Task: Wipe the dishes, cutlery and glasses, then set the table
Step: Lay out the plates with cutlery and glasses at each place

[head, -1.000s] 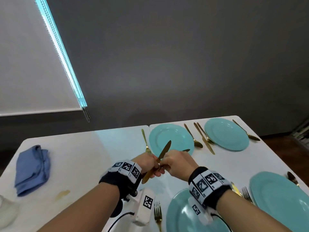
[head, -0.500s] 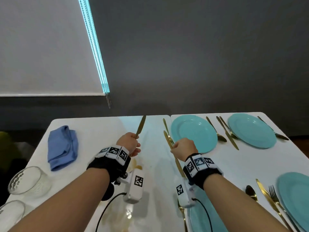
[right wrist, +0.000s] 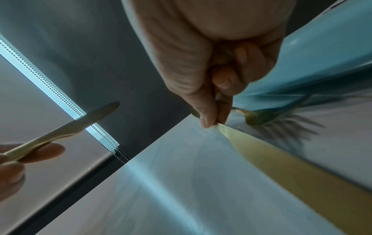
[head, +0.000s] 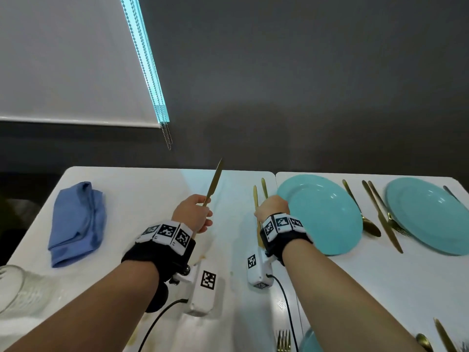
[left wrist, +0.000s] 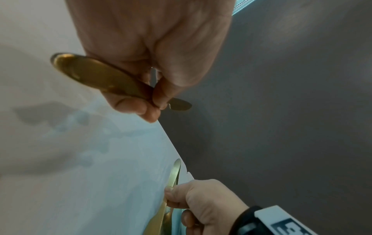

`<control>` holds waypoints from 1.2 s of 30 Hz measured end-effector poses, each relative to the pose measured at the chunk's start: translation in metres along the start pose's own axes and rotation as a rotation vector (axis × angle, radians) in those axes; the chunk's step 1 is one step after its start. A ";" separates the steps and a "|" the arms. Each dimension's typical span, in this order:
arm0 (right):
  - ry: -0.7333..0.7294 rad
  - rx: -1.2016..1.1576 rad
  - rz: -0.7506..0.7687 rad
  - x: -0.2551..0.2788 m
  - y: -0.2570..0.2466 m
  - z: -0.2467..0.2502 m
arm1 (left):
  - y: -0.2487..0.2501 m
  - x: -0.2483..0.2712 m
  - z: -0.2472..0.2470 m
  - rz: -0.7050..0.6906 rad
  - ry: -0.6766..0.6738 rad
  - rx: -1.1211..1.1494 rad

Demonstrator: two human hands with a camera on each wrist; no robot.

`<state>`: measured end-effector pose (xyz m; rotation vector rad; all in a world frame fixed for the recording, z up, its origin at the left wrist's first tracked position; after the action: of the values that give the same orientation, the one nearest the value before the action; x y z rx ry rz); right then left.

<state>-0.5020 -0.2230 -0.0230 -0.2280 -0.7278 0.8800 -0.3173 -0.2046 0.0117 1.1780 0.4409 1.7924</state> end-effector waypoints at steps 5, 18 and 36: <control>0.050 -0.086 -0.046 -0.019 -0.004 -0.005 | 0.003 -0.016 -0.008 0.015 -0.003 -0.020; 0.128 -0.067 -0.013 -0.036 -0.007 0.001 | 0.006 -0.035 -0.023 0.017 -0.020 -0.001; 0.026 -0.203 0.148 0.019 0.006 0.029 | 0.007 0.006 -0.045 0.119 -0.148 0.293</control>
<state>-0.5167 -0.2076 0.0051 -0.4781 -0.7833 0.9414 -0.3601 -0.1954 -0.0016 1.5579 0.5702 1.7658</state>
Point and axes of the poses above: each hand's wrist, its own x-axis away from the middle knuckle, its own z-axis out of the back of the hand, y = z × x, the point moved 3 cm from there along -x, towards the middle knuckle, and after that the axes turned 11 degrees about -x, right-handed, at the moved point
